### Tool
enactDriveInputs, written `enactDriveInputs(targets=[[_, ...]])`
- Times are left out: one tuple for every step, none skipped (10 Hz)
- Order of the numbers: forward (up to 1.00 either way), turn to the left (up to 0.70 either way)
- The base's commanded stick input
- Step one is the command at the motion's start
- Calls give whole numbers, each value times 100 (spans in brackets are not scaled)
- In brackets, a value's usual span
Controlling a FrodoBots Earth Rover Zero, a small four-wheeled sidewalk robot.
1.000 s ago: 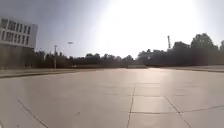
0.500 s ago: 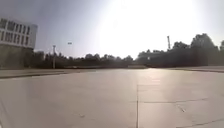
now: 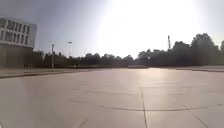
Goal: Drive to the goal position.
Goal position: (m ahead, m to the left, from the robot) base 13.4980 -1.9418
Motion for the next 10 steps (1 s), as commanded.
enactDriveInputs(targets=[[70, -2], [70, -2], [70, -2], [70, -2], [70, -2], [70, -2], [70, -2], [63, -3], [57, -3], [57, -3]])
